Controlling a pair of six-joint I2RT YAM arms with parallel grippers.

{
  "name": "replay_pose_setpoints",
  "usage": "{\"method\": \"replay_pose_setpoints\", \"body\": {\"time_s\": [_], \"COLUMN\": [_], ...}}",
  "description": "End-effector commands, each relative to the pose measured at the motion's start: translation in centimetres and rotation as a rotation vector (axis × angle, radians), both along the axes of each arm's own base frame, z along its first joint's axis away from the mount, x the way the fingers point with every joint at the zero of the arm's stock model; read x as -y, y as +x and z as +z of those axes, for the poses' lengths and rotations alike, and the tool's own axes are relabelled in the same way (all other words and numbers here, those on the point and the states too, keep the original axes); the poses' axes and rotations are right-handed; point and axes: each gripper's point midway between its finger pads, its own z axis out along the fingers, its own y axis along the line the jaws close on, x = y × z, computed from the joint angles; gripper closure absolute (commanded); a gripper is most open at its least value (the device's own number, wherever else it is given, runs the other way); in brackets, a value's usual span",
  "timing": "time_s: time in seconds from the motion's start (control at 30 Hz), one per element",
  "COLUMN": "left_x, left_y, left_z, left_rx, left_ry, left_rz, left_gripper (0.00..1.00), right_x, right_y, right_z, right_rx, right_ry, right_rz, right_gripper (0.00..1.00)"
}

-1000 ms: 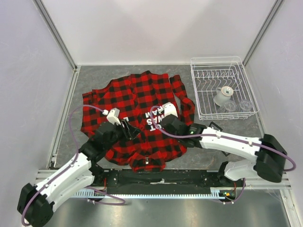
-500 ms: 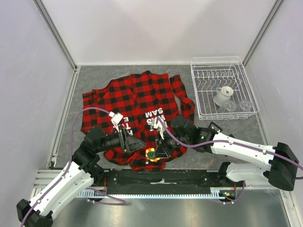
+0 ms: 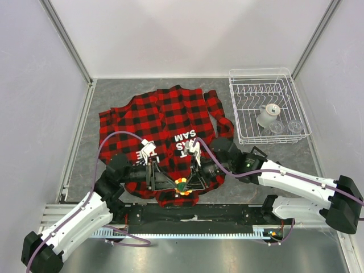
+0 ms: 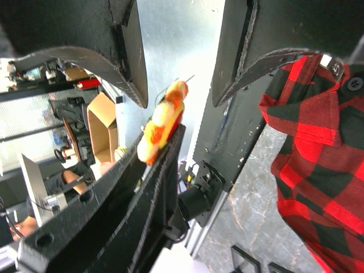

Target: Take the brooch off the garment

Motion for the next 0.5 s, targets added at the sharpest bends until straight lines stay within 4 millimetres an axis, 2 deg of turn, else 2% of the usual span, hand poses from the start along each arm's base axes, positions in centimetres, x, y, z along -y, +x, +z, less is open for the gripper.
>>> {"method": "replay_pose_setpoints", "body": {"time_s": [0.0, 0.3, 0.47], "left_x": [0.06, 0.57, 0.92], "left_y": [-1.83, -1.52, -1.13], "left_z": [1.85, 2.28, 2.04], "left_rx": [0.048, 0.046, 0.033], "left_ry": [-0.097, -0.115, -0.106], "left_rz": [-0.116, -0.121, -0.124], "left_gripper": [0.44, 0.46, 0.6], "right_x": [-0.34, -0.81, -1.08], "right_y": [0.49, 0.39, 0.38], "right_z": [1.36, 1.33, 1.08], "right_rx": [0.013, -0.024, -0.04], "right_ry": [0.065, 0.083, 0.083], "right_rz": [0.003, 0.016, 0.023], "right_gripper": [1.0, 1.0, 1.0]}}
